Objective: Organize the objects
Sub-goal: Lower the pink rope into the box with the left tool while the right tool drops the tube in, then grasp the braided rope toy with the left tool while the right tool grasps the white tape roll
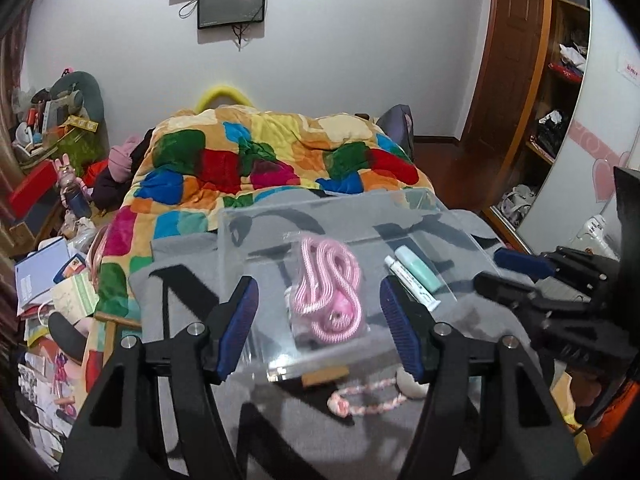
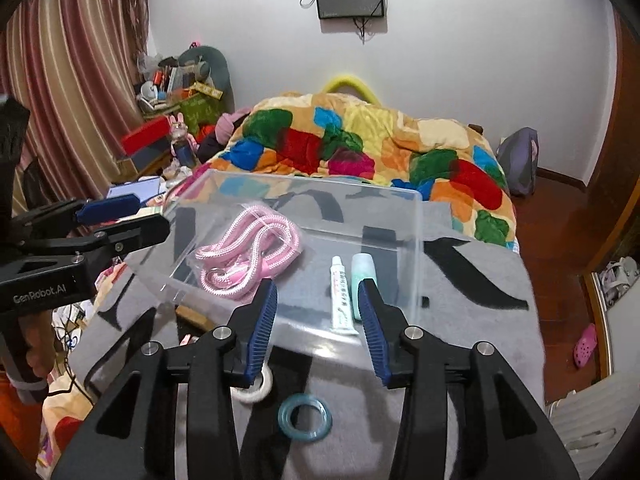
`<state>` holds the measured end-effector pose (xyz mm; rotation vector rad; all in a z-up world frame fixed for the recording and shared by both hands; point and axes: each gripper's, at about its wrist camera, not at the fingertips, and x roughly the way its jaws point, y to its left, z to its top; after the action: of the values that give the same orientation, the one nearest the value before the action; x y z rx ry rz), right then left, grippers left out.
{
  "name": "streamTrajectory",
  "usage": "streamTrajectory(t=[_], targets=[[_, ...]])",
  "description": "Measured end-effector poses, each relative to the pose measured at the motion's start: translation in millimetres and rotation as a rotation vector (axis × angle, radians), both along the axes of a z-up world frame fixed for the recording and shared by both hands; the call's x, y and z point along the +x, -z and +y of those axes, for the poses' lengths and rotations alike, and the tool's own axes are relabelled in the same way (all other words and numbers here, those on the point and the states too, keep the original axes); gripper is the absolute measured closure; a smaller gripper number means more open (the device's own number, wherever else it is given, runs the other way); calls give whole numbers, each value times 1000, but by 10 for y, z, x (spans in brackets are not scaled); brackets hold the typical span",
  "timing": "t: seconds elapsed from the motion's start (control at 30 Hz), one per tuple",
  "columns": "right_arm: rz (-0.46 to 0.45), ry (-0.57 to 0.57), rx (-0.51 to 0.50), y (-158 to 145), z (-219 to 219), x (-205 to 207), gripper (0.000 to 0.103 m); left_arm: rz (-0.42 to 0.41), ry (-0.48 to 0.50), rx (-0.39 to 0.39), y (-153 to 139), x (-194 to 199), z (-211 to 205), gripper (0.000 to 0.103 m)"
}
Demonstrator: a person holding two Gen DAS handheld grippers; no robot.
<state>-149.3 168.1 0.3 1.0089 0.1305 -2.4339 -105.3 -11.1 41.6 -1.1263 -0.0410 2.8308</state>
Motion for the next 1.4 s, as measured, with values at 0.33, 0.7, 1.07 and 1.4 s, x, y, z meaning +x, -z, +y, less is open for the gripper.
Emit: streamTrajectory(t=[0.33,0.7,1.07,1.4], targets=[[-38,-33,1,204,56,332,53,-69,-3,-11,389,337,-15,40],[-116,-115,41,582,-230,409,50,-191,34,33,895,371,81,52],[-135,-156,107,779,-462,276,61,-183,54,50,1055,291,139,86],[-101,-137,56,644,-342,356,69,-133,48,69,887,482,96,86]])
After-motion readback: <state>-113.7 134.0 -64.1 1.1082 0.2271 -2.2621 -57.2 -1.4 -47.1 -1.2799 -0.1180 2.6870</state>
